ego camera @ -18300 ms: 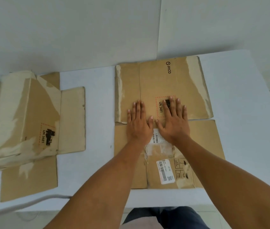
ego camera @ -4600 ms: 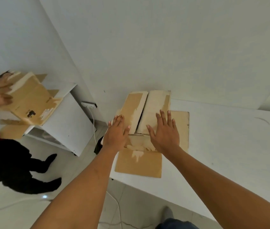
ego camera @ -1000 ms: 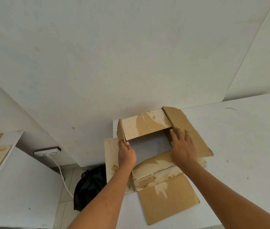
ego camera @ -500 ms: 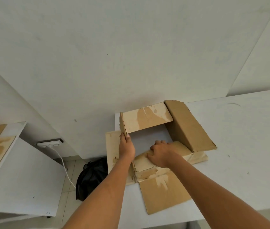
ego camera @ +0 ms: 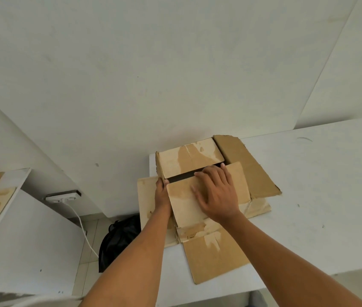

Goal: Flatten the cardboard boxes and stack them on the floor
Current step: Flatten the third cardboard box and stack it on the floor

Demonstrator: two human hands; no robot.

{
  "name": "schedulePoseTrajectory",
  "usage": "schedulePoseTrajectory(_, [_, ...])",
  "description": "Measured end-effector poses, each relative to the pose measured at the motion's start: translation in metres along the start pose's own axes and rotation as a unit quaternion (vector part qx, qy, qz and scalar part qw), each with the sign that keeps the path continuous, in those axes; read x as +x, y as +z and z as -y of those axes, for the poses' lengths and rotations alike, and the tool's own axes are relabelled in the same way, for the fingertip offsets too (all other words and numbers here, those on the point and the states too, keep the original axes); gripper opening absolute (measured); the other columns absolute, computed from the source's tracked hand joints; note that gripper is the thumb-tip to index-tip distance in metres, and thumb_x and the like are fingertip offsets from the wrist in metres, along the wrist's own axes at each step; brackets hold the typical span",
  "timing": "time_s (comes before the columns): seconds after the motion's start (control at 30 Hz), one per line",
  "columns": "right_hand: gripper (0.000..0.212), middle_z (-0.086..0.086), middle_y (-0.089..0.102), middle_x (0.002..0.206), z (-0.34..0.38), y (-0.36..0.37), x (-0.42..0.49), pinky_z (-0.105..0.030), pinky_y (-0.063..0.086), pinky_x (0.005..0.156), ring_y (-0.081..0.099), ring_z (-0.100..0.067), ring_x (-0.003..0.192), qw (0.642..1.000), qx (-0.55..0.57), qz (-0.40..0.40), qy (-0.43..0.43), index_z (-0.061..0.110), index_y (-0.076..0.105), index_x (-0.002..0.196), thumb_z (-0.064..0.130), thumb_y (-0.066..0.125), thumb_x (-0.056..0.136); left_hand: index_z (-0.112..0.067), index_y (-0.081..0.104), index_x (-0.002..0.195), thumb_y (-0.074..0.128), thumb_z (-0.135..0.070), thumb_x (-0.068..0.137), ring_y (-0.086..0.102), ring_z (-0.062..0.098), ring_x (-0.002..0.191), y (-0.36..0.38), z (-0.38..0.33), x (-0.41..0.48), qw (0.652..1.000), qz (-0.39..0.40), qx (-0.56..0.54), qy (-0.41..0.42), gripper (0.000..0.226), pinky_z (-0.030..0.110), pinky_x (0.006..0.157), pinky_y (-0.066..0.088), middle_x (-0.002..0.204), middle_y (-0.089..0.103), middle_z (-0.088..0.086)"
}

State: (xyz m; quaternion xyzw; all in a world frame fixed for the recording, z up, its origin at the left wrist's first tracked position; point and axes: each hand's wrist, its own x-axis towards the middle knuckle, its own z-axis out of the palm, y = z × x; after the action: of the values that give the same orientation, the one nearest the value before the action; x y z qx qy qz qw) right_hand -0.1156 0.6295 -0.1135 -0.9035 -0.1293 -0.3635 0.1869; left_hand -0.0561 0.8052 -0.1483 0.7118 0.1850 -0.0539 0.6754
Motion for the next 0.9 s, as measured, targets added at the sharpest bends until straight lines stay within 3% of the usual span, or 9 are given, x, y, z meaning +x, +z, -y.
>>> schedulePoseTrajectory(0.07, [0.019,-0.001,0.066,0.096,0.000,-0.009,0.011,-0.042,0.046,0.098,0.062,-0.022,0.092,0.998,0.018,-0.056,-0.021,0.015,0.072,0.095,0.032,0.065,0.098,-0.019,0.047,0.143,0.039,-0.039,0.104,0.060,0.036,0.115,0.000,0.003,0.003,1.000,0.010,0.013,0.004,0.044,0.055,0.102,0.048,0.127,0.063,0.013])
schedulePoseTrajectory(0.13, [0.028,0.003,0.058,0.072,0.001,-0.020,0.026,-0.035,0.044,0.068,0.052,-0.018,0.063,0.996,0.029,-0.080,-0.034,0.016,0.064,0.073,0.027,0.063,0.099,-0.015,0.047,0.143,0.039,-0.036,0.107,0.060,0.035,0.115,0.000,0.002,0.000,0.999,0.013,0.025,0.018,0.042,0.052,0.101,0.049,0.127,0.063,0.013])
schedulePoseTrajectory(0.23, [0.043,0.007,0.043,0.051,0.012,-0.044,0.053,-0.028,0.032,0.045,0.040,-0.018,0.043,0.999,0.021,0.012,0.049,0.020,0.048,0.057,0.029,0.058,0.099,-0.011,0.042,0.148,0.036,-0.030,0.109,0.058,0.030,0.117,0.000,-0.003,-0.004,0.999,0.006,0.030,0.029,0.043,0.040,0.097,0.047,0.132,0.059,0.009])
schedulePoseTrajectory(0.37, [0.044,0.004,0.052,0.059,0.016,-0.072,0.075,-0.027,0.041,0.056,0.054,-0.017,0.057,0.931,0.021,0.338,0.134,0.024,0.049,0.061,0.045,0.060,0.098,-0.013,0.040,0.150,0.031,-0.030,0.110,0.053,0.026,0.115,0.002,-0.007,-0.005,0.998,-0.003,0.063,0.028,0.044,0.034,0.094,0.041,0.134,0.056,0.008])
schedulePoseTrajectory(0.53, [0.038,0.004,0.069,0.091,0.006,-0.089,0.063,-0.031,0.049,0.078,0.064,-0.014,0.085,0.791,0.094,0.587,0.145,0.021,0.070,0.095,0.059,0.072,0.087,-0.017,0.037,0.153,0.029,-0.035,0.109,0.046,0.031,0.134,0.002,-0.001,-0.003,0.996,-0.022,0.084,0.034,0.048,0.041,0.113,0.036,0.147,0.050,0.009])
schedulePoseTrajectory(0.63, [0.054,0.010,0.061,0.110,0.004,-0.077,0.035,-0.038,0.048,0.096,0.061,-0.017,0.109,0.773,0.102,0.610,0.140,0.033,0.065,0.123,0.066,0.075,0.082,-0.016,0.033,0.155,0.028,-0.034,0.110,0.043,0.031,0.137,0.004,0.001,-0.003,0.995,-0.028,0.090,0.042,0.048,0.034,0.105,0.033,0.151,0.046,0.009])
schedulePoseTrajectory(0.77, [0.074,0.006,0.058,0.129,-0.005,-0.054,0.006,-0.043,0.035,0.108,0.050,-0.018,0.123,0.812,0.043,0.576,0.082,0.039,0.052,0.141,0.071,0.074,0.078,-0.015,0.032,0.156,0.028,-0.033,0.110,0.041,0.031,0.140,0.005,0.002,-0.002,0.994,-0.028,0.092,0.049,0.049,0.035,0.106,0.032,0.152,0.045,0.010])
schedulePoseTrajectory(0.83, [0.075,0.007,0.060,0.133,-0.009,-0.046,-0.004,-0.043,0.037,0.106,0.053,-0.019,0.124,0.810,0.034,0.578,0.092,0.038,0.052,0.140,0.073,0.072,0.078,-0.014,0.031,0.156,0.028,-0.033,0.111,0.041,0.031,0.140,0.006,0.003,-0.001,0.994,-0.030,0.089,0.048,0.049,0.033,0.105,0.032,0.153,0.044,0.010])
schedulePoseTrajectory(0.9, [0.073,0.008,0.066,0.125,-0.012,-0.038,-0.010,-0.036,0.047,0.091,0.060,-0.018,0.114,0.815,-0.002,0.573,0.088,0.036,0.059,0.134,0.079,0.069,0.076,-0.013,0.032,0.155,0.029,-0.032,0.111,0.041,0.031,0.140,0.006,0.004,-0.001,0.994,-0.031,0.088,0.054,0.049,0.029,0.100,0.030,0.152,0.045,0.010])
